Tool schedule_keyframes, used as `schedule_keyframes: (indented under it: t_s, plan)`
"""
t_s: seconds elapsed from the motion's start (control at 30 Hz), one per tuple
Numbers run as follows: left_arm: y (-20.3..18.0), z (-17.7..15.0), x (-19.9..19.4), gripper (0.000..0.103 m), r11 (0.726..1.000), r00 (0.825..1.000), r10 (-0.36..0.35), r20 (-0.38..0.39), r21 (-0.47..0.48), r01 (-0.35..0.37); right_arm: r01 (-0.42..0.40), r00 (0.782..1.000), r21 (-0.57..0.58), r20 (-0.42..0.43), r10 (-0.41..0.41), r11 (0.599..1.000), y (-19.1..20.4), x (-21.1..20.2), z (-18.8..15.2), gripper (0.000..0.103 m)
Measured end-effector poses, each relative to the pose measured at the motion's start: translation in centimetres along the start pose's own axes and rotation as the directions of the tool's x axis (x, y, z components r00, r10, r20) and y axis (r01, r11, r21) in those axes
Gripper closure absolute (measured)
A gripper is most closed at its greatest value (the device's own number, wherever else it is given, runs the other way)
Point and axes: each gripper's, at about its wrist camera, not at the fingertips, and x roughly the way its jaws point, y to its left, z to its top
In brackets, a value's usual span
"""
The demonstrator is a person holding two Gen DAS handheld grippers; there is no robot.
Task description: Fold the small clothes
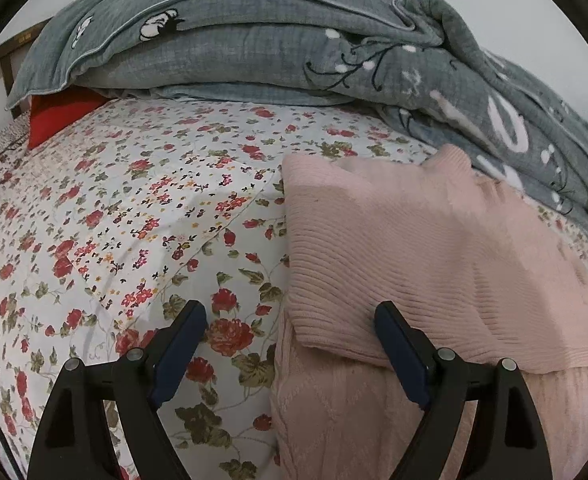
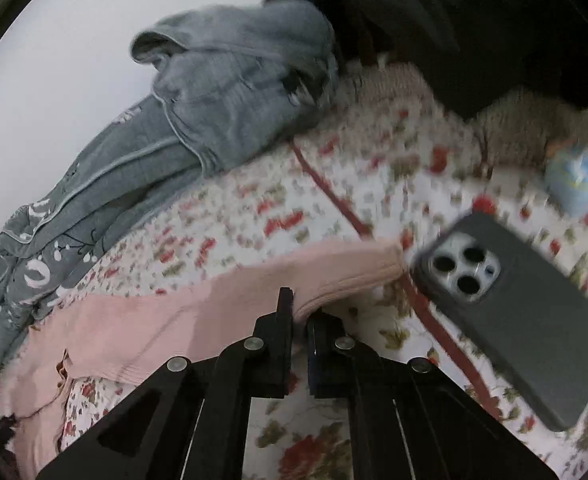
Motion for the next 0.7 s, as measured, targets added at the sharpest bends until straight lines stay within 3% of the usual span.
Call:
schedule_keyframes:
  t_s: [0.17,0.43,0.63,0.7]
  plan:
    - [1.3,0.1,-1.2,0.017,0.998,0.998,-0.052,0.029,-0.026,0.053,0.005,0.996,-0.136,0.084,0.006,0.991,5.9,-2.3,1.8,0.097]
    - [6.2,0.6,-3.6,0.017,0.993,0.993,-0.079,0.092,-0.085,0.087,-0.096,0.98,-0.371,0.129,0.153,0.924,22.2,-6.1,1.1,0.097]
    - [12.1,0.4,-4.0,0.017,0.975,0.989,-0.108,0.1,-0.182,0.125,-0.218,0.945,-0.556,0.084,0.315,0.802,36.1,-9.0,-4.0,0.098]
    - [13.9,0.3,-4.1,0.017,0.971,0.99,-0.095,0.103,-0.207,0.115,-0.294,0.924,-0.594,0.024,0.383,0.749,40.6,-9.2,-6.7,0.097]
